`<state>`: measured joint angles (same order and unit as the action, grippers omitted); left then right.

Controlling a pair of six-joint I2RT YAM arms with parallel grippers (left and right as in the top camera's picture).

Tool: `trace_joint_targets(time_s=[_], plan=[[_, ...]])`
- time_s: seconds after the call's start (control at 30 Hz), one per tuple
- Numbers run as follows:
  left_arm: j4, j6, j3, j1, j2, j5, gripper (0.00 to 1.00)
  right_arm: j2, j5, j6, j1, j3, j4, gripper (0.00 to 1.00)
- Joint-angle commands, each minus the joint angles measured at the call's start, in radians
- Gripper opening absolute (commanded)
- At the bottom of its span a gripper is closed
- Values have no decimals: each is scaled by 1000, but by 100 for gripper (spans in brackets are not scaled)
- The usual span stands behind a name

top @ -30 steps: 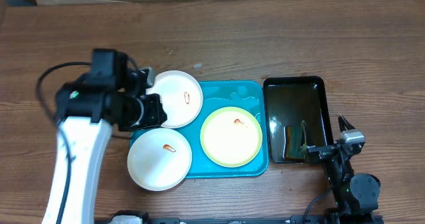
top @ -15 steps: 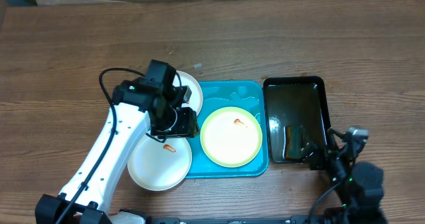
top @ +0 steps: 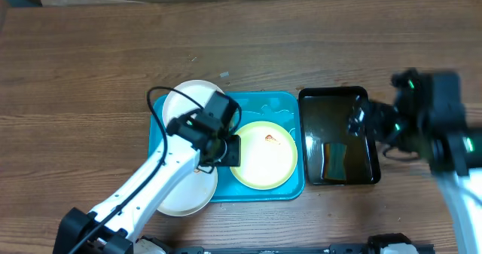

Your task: Clean dirty plates on tray and stack at the side

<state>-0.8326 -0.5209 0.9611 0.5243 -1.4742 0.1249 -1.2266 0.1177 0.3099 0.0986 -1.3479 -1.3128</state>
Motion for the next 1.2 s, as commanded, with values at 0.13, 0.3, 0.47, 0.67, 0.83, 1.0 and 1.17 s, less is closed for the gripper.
trace_joint_targets(time_s=[0.13,0.3,0.47,0.67,0.83,1.0,1.17], plan=[[85,-45,-81,6,-34,-60,43,-198,-12,-11,-3,-29,-47,84],[123,-44,-81,5,-91,-104,41,-299,-13,-11,-3,-13,-32,81],[131,-43,-74,3,-136,-92,39,-336,-47,-11,-3,6,7,81],[140,-39,-73,-9,-143,-80,37,-339,-57,-11,-3,7,27,81],[179,-10,-73,-9,-143,-80,27,-339,-58,-11,-3,7,27,81],[190,-6,-73,-9,-149,-83,26,-339,-58,-11,-3,7,21,81],[190,-6,-73,-9,-163,-82,23,-339,-58,-11,-3,7,20,82]])
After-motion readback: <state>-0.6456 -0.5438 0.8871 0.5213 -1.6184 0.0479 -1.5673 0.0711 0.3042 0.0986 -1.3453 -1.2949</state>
